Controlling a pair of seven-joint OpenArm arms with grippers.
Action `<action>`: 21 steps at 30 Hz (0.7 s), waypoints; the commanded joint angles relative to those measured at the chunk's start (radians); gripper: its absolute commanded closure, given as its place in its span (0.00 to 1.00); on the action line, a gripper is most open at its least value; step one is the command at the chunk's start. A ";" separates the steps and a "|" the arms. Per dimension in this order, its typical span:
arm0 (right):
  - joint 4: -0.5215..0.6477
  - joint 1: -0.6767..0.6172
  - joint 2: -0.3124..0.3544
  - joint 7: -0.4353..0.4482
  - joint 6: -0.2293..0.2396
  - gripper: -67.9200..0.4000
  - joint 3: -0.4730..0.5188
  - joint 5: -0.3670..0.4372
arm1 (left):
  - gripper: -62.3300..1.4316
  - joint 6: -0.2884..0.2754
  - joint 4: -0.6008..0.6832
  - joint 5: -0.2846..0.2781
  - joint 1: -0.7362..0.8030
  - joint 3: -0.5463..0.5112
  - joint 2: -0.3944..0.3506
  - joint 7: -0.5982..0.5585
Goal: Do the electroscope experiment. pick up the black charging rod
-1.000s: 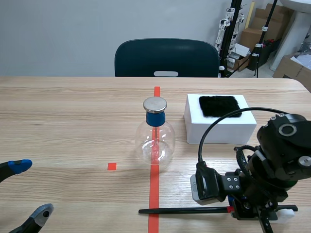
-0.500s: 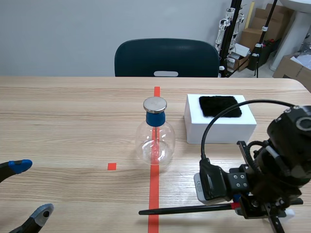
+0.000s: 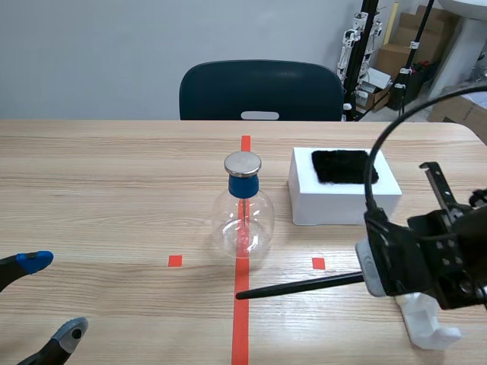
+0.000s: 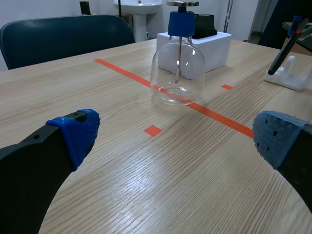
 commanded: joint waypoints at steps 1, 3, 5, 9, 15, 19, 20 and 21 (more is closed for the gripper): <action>0.017 -0.079 0.015 0.054 -0.104 0.99 0.024 -0.071 | 0.00 0.002 0.011 -0.010 0.000 -0.010 -0.013 -0.014; 0.028 -0.170 0.025 0.113 -0.274 0.99 0.061 -0.187 | 0.00 0.002 0.011 -0.010 0.000 -0.010 -0.012 -0.014; 0.029 -0.258 0.024 0.159 -0.474 0.99 0.093 -0.316 | 0.00 0.002 0.011 -0.010 0.000 -0.010 -0.012 -0.014; 0.029 -0.411 0.020 0.244 -0.875 0.99 0.138 -0.533 | 0.00 0.002 0.011 -0.010 0.000 -0.010 -0.012 -0.014; 0.030 -0.500 0.002 0.306 -1.186 0.99 0.166 -0.696 | 0.00 0.002 0.011 -0.010 -0.001 -0.010 -0.012 -0.014; 0.030 -0.567 0.002 0.299 -1.247 0.99 0.167 -0.851 | 0.00 0.002 0.011 -0.010 -0.003 -0.010 -0.012 -0.014; 0.030 -0.584 0.002 0.290 -1.247 0.99 0.167 -0.884 | 0.00 0.002 0.011 -0.010 -0.003 -0.010 -0.012 -0.014; 0.030 -0.604 0.002 0.275 -1.247 0.99 0.167 -0.914 | 0.00 0.002 0.011 -0.010 -0.003 -0.010 -0.012 -0.014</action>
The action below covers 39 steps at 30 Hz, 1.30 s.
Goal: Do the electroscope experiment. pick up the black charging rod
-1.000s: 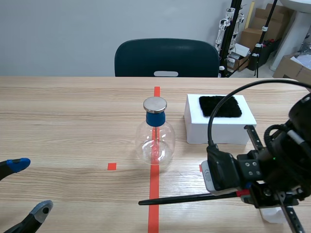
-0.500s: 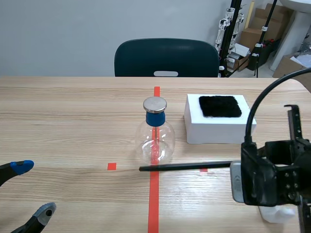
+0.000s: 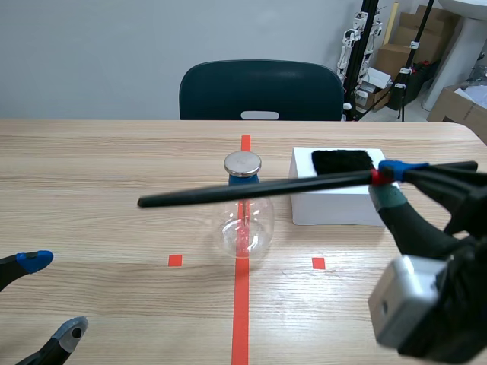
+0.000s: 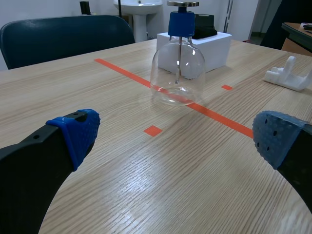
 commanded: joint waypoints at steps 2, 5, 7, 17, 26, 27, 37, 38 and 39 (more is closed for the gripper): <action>0.009 -0.042 0.000 -0.041 -0.052 0.99 0.011 -0.056 | 0.00 0.002 0.011 -0.010 -0.003 -0.010 -0.012 -0.015; 0.009 -0.096 -0.034 -0.075 -0.052 0.99 0.043 -0.102 | 0.00 0.002 0.011 -0.010 -0.003 -0.010 -0.012 -0.014; 0.009 -0.137 -0.089 -0.109 -0.052 0.99 0.090 -0.138 | 0.00 0.002 0.011 -0.011 -0.003 -0.010 -0.012 -0.015; 0.008 -0.365 -0.438 0.085 -0.052 0.99 0.422 -0.277 | 0.00 0.002 0.011 -0.011 -0.003 -0.010 -0.012 -0.015; 0.008 -0.540 -0.613 0.375 -0.052 0.99 0.621 -0.255 | 0.00 0.002 0.011 -0.011 -0.003 -0.010 -0.012 -0.015; 0.008 -0.542 -0.613 0.380 -0.052 0.99 0.621 -0.249 | 0.00 0.002 0.011 -0.011 -0.003 -0.010 -0.012 -0.015; 0.008 -0.539 -0.613 0.368 -0.052 0.99 0.621 -0.246 | 0.00 0.002 0.011 -0.011 -0.003 -0.010 -0.012 -0.015; 0.008 -0.537 -0.613 0.369 -0.052 0.99 0.621 -0.246 | 0.00 0.002 0.011 -0.011 -0.003 -0.010 -0.012 -0.015; 0.008 -0.536 -0.613 0.368 -0.052 0.99 0.621 -0.246 | 0.00 0.002 0.011 -0.011 -0.003 -0.010 -0.012 -0.015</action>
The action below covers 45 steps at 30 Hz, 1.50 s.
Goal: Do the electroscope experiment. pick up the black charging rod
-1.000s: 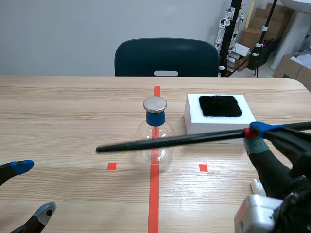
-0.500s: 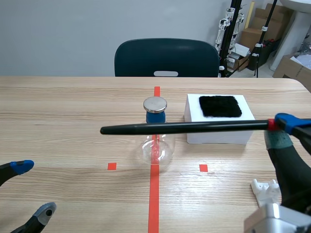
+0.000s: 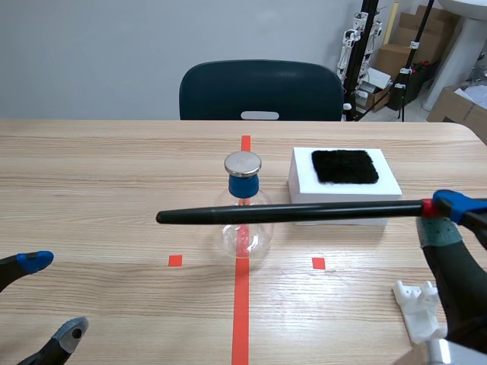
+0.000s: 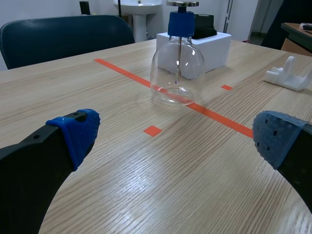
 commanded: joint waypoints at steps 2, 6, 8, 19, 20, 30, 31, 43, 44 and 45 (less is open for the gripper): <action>0.010 0.014 0.013 0.000 -0.064 0.99 -0.002 0.003 | 0.00 0.002 0.011 -0.011 -0.003 -0.010 -0.012 -0.015; 0.010 0.014 0.013 -0.020 -0.064 0.99 -0.002 0.003 | 0.00 0.002 0.011 -0.011 -0.003 -0.010 -0.012 -0.015; 0.010 0.014 0.013 -0.028 -0.064 0.99 -0.002 0.003 | 0.00 0.002 0.011 -0.011 -0.003 -0.010 -0.012 -0.015; 0.010 0.014 0.013 -0.042 -0.064 0.99 -0.002 0.003 | 0.00 0.002 0.011 -0.011 -0.003 -0.010 -0.012 -0.015; 0.010 0.014 0.013 -0.042 -0.064 0.99 -0.002 0.003 | 0.00 0.002 0.011 -0.011 -0.003 -0.010 -0.012 -0.015; 0.010 0.014 0.013 -0.042 -0.064 0.99 -0.002 0.003 | 0.00 0.002 0.011 -0.011 -0.003 -0.010 -0.012 -0.015; 0.010 0.014 0.013 -0.042 -0.064 0.99 -0.002 0.003 | 0.00 0.002 0.011 -0.011 -0.003 -0.010 -0.012 -0.015; 0.010 0.014 0.013 -0.041 -0.064 0.99 -0.002 0.003 | 0.00 0.002 0.011 -0.011 -0.003 -0.010 -0.012 -0.015; 0.010 0.014 0.013 -0.041 -0.064 0.99 -0.002 0.003 | 0.00 0.002 0.011 -0.011 -0.003 -0.010 -0.012 -0.015; 0.010 0.014 0.013 -0.041 -0.064 0.99 -0.002 0.003 | 0.00 0.002 0.011 -0.011 -0.003 -0.010 -0.012 -0.015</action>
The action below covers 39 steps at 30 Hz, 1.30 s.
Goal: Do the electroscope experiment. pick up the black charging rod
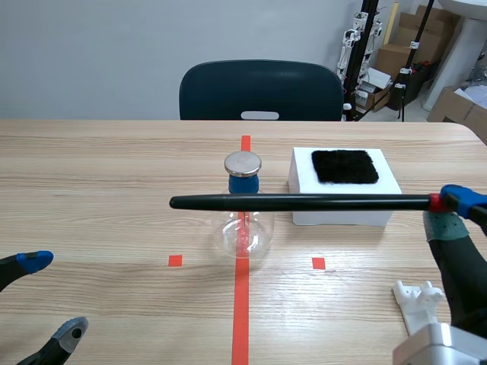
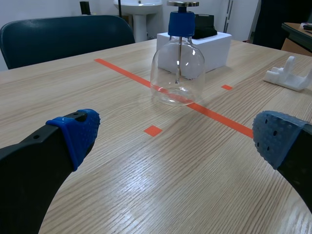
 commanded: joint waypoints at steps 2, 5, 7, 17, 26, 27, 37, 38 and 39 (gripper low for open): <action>0.010 0.009 0.013 -0.003 -0.064 0.99 -0.002 0.003 | 0.00 0.002 0.011 -0.011 -0.003 -0.010 -0.012 -0.015; 0.010 0.009 0.013 -0.003 -0.064 0.99 -0.002 0.003 | 0.00 0.002 0.011 -0.011 -0.003 -0.010 -0.012 -0.015; 0.010 0.009 0.013 -0.003 -0.064 0.99 -0.002 0.003 | 0.00 0.002 0.011 -0.011 -0.003 -0.010 -0.012 -0.015; 0.010 0.009 0.013 -0.003 -0.064 0.99 -0.002 -0.005 | 0.00 0.002 0.011 -0.011 -0.003 -0.010 -0.012 -0.015; 0.010 0.009 0.013 -0.003 -0.064 0.99 -0.002 -0.004 | 0.00 0.002 0.011 -0.011 -0.003 -0.010 -0.012 -0.015; 0.010 0.009 0.013 -0.003 -0.064 0.99 -0.002 -0.004 | 0.00 0.002 0.011 -0.011 -0.003 -0.010 -0.012 -0.015; 0.010 0.009 0.013 -0.060 -0.064 0.99 -0.002 -0.002 | 0.00 0.002 0.011 -0.011 -0.003 -0.010 -0.012 -0.015; 0.010 0.009 0.013 -0.061 -0.064 0.99 -0.002 -0.002 | 0.00 0.002 0.011 -0.011 -0.003 -0.010 -0.012 -0.015; 0.010 0.009 0.013 -0.063 -0.064 0.99 -0.002 -0.002 | 0.00 0.002 0.011 -0.011 -0.003 -0.010 -0.012 -0.015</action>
